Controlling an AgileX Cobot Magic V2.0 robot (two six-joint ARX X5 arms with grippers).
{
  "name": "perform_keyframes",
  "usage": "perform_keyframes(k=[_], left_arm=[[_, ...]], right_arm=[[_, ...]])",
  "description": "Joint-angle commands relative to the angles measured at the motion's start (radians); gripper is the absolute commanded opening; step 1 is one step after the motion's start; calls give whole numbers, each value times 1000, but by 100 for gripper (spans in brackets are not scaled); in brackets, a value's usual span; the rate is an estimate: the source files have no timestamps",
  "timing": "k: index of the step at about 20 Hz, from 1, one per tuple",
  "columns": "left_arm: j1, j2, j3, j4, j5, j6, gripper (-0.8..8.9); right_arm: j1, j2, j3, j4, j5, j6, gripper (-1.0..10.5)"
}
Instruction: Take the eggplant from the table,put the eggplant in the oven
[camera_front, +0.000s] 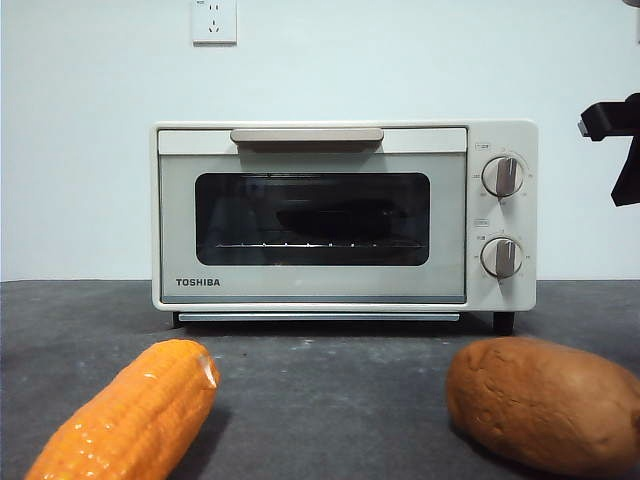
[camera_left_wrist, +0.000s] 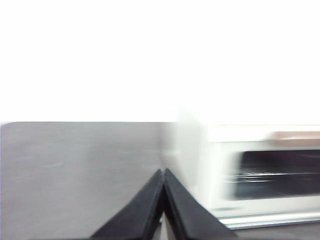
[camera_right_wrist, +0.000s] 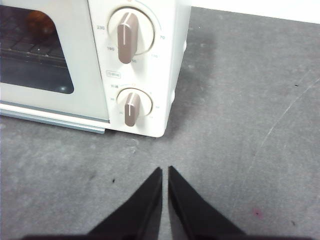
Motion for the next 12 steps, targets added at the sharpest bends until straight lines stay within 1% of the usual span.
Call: perform_keyframes(k=[1,3,8,12], left_arm=[[23,-102,-110,17,-42,33,6],[39,-181,-173,3,-41,33,6],[45,-189,-248,-5,-41,33,6],[45,-189,-256,-15,-41,33,6]], right_arm=[[5,4,3,11,3,10,5],[5,4,3,11,3,10,5],[5,4,3,14,3,10,5],[5,4,3,14,3,10,5]])
